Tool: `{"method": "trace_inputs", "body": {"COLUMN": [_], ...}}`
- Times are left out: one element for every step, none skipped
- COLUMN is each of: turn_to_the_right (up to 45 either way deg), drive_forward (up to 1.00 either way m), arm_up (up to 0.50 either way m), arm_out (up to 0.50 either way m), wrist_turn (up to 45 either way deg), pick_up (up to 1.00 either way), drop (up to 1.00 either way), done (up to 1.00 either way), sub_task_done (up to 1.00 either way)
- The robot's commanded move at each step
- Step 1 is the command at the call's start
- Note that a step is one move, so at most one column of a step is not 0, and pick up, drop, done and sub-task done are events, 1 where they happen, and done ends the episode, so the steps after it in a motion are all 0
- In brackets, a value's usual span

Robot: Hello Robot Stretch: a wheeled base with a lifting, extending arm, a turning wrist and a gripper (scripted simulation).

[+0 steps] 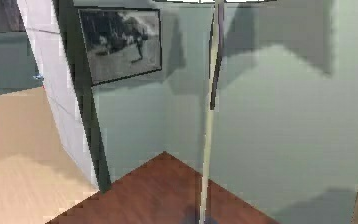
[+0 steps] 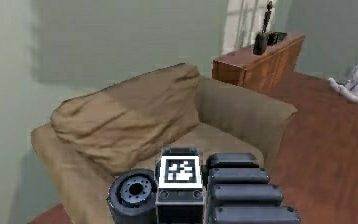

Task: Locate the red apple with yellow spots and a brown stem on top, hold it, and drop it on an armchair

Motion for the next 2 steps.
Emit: {"method": "trace_inputs", "body": {"turn_to_the_right": [0.0,33.0], "drive_forward": [0.2,0.0], "arm_up": [0.0,0.0], "arm_out": [0.0,0.0], "wrist_turn": [0.0,0.0], "pick_up": [0.0,0.0], "drop": [0.0,0.0], "done": [0.0,0.0], "sub_task_done": [0.0,0.0]}}
